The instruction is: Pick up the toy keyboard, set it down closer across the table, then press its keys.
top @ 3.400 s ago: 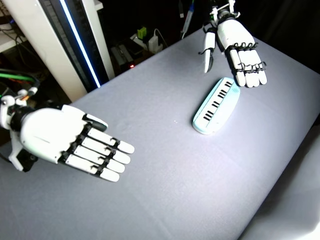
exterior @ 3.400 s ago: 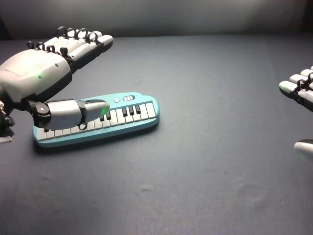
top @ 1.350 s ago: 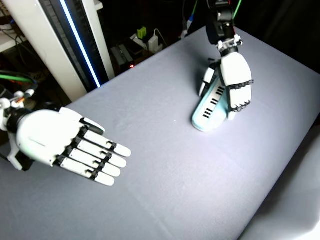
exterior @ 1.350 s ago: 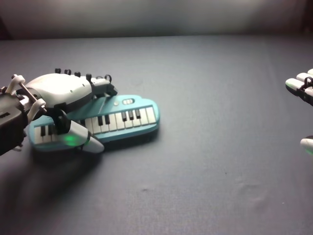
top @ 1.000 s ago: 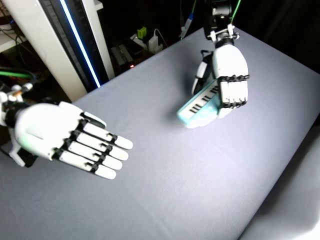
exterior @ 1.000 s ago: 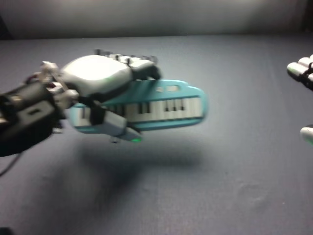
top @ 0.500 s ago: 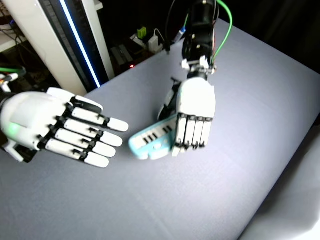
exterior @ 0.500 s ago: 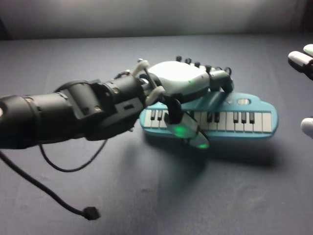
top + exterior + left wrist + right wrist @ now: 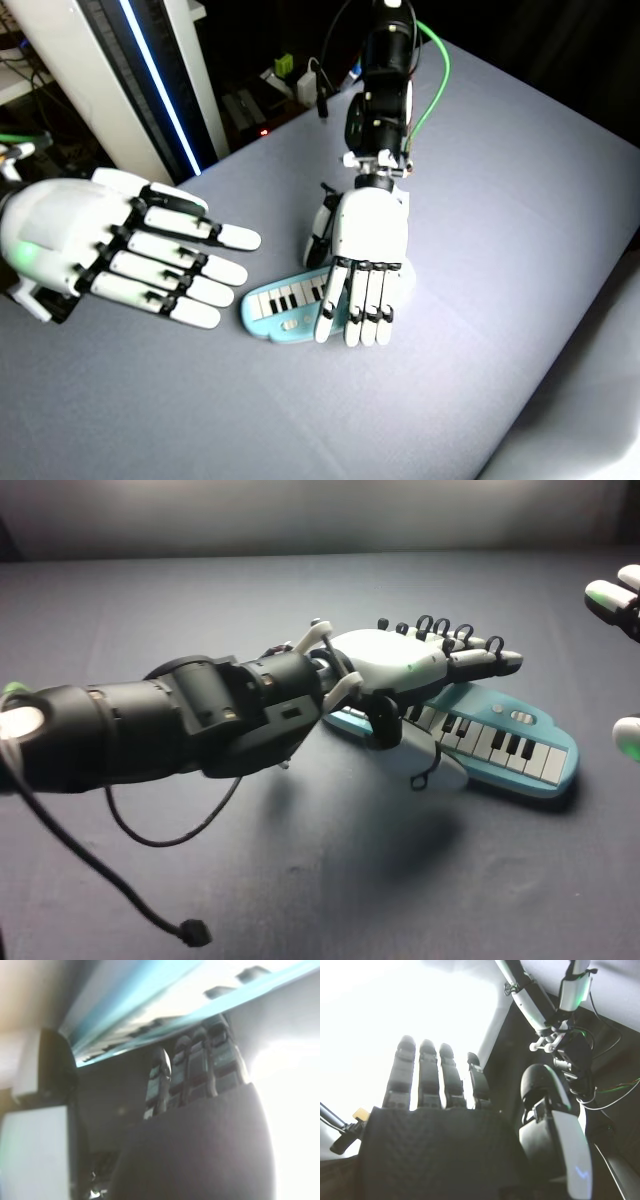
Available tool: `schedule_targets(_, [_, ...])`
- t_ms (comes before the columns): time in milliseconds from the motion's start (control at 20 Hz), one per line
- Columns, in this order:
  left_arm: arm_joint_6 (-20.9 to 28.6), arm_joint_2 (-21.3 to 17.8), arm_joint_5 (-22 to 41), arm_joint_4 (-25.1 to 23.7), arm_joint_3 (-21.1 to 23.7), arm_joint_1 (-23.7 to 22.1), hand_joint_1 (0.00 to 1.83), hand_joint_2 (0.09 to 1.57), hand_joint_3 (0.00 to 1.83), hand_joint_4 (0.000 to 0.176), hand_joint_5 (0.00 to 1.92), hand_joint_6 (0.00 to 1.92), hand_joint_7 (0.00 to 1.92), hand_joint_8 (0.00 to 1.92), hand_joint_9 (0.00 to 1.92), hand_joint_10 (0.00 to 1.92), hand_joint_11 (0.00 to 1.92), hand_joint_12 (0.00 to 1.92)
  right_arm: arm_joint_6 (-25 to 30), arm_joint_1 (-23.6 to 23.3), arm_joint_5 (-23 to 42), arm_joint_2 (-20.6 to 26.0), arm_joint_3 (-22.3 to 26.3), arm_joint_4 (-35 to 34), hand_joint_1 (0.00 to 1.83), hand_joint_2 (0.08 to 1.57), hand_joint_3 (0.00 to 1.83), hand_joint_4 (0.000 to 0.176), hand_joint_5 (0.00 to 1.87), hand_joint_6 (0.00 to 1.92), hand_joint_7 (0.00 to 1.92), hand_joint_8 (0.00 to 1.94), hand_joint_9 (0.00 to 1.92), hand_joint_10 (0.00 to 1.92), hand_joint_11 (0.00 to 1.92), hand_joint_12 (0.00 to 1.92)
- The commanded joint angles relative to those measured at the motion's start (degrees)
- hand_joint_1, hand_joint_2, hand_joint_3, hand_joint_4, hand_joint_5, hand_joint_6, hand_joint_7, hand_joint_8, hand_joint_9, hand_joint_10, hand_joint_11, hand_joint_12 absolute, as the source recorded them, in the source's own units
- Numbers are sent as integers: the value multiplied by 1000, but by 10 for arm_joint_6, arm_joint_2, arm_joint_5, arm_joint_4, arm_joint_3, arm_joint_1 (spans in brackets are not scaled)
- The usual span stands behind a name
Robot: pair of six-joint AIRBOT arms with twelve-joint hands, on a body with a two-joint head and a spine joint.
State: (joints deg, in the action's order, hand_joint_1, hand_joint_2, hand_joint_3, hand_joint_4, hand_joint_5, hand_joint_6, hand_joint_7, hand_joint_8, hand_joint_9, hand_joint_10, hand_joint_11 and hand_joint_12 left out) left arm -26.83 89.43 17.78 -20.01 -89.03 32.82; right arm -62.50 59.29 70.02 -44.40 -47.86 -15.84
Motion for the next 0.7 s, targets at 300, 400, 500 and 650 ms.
schedule_targets(300, [-64,-148,174,84,86,27,523,1198,21,78,0,0,0,0,0,0,0,0,8,-3,55,3,-2,16,21,1327,0,90,0,0,0,0,0,0,0,0])
schedule_targets(400, [-91,-190,211,137,106,52,565,1223,21,85,61,21,0,0,0,0,0,0,8,-6,41,-2,-6,19,68,1360,9,71,0,0,0,0,0,0,0,0])
schedule_targets(500, [-110,-235,268,206,130,97,634,1282,15,52,100,17,0,0,0,0,0,0,8,-20,4,-17,-20,24,93,1385,11,47,0,0,0,0,0,0,0,0])
schedule_targets(650, [-135,-284,356,289,171,160,733,1295,9,1,100,7,0,0,0,0,0,0,5,-64,-73,-55,-50,40,148,1398,6,42,13,4,0,0,0,0,0,0])
